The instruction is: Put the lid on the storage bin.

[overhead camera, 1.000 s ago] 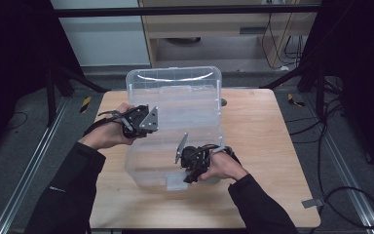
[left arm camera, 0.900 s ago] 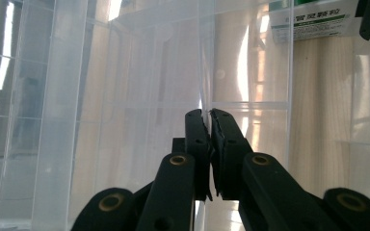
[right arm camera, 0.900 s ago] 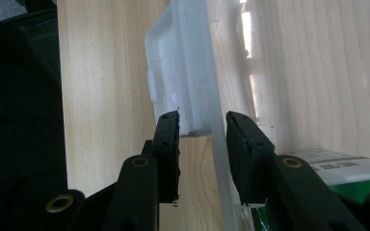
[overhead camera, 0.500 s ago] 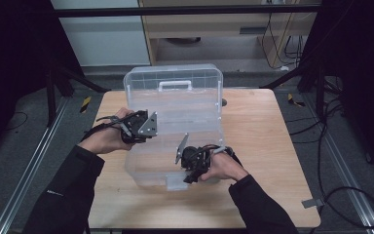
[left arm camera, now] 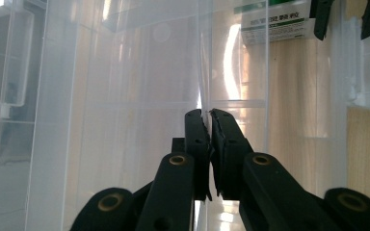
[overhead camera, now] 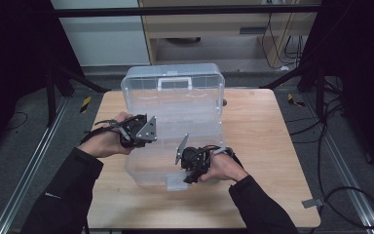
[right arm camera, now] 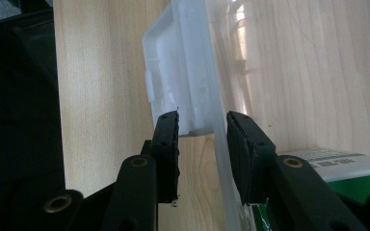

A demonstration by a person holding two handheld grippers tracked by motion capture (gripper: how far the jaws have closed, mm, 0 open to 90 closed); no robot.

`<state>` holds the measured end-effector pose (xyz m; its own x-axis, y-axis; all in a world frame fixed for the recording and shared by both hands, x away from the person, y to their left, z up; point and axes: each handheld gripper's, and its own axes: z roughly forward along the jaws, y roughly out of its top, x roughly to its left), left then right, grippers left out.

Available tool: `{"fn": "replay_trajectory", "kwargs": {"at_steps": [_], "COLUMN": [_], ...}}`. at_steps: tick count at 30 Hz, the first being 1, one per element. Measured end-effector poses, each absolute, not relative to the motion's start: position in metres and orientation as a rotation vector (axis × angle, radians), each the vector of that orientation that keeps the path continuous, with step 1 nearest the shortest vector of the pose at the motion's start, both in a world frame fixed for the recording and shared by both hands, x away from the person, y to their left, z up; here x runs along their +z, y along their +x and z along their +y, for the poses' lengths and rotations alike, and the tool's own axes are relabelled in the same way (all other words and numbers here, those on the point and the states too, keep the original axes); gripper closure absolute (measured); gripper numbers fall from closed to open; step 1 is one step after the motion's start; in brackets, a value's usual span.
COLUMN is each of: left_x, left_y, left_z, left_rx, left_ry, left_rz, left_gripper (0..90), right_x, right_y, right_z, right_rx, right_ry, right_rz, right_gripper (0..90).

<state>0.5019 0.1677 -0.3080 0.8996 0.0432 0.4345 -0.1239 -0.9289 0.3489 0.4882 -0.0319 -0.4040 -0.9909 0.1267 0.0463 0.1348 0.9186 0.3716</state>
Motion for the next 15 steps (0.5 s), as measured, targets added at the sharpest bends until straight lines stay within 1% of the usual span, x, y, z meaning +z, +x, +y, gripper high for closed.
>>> {"fn": "replay_trajectory", "kwargs": {"at_steps": [7, 10, 15], "left_x": [-0.310, -0.311, -0.310], "left_y": [0.498, 0.497, 0.496], "left_z": [0.168, 0.166, 0.165], "left_rx": [0.603, 0.611, 0.618], "left_ry": [2.697, 2.701, 2.710], "left_rz": [-0.055, -0.047, -0.049], "left_gripper": [85.7, 85.5, 85.1], "right_x": [-0.402, -0.395, -0.383], "right_y": [0.486, 0.484, 0.479], "right_z": [-0.038, -0.045, -0.064], "right_rx": [-0.665, -0.749, -0.881], "right_ry": [-0.272, -0.295, -0.358], "right_rz": [-3.043, -3.035, -3.039], "right_gripper": [65.3, 64.9, 66.7]}}
